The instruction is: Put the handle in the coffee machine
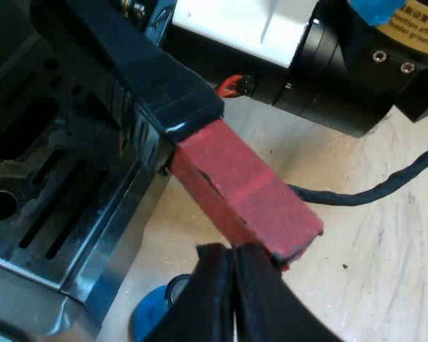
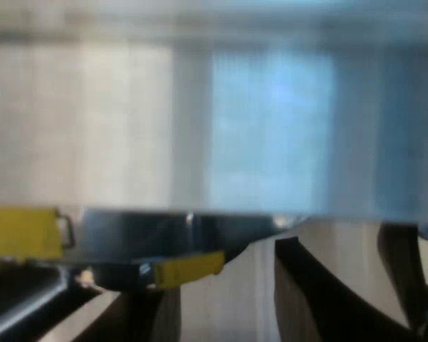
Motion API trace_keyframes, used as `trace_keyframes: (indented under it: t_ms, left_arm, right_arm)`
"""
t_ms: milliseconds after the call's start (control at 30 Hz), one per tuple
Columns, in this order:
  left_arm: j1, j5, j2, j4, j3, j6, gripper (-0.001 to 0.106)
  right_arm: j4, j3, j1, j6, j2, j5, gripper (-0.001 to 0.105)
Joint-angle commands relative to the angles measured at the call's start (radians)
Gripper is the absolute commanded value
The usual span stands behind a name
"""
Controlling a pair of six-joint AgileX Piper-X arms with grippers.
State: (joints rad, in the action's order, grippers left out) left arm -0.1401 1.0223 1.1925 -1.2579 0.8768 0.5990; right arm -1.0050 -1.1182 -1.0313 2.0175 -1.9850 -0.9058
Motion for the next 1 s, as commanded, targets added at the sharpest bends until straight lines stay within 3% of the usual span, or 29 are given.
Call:
trace_keyframes:
  t_ms: [33,167,600,1000]
  left_arm:
    - [0.029,0.116,-0.008,-0.089,-0.007,-0.014,0.000]
    - [0.029,0.116,-0.008,-0.089,-0.007,-0.014,0.000]
    - [0.029,0.120,-0.008,-0.108,-0.007,-0.039,0.000]
    - [0.029,0.136,-0.008,-0.112,-0.007,-0.051,0.000]
  right_arm:
    - [0.008,-0.030,-0.033,0.020,0.016,0.139,0.037]
    - [0.005,0.017,-0.040,-0.026,0.018,0.139,0.037]
    - [-0.007,0.072,-0.062,-0.025,0.024,0.109,0.037]
    - [-0.007,0.353,-0.067,-0.025,0.210,0.071,0.037]
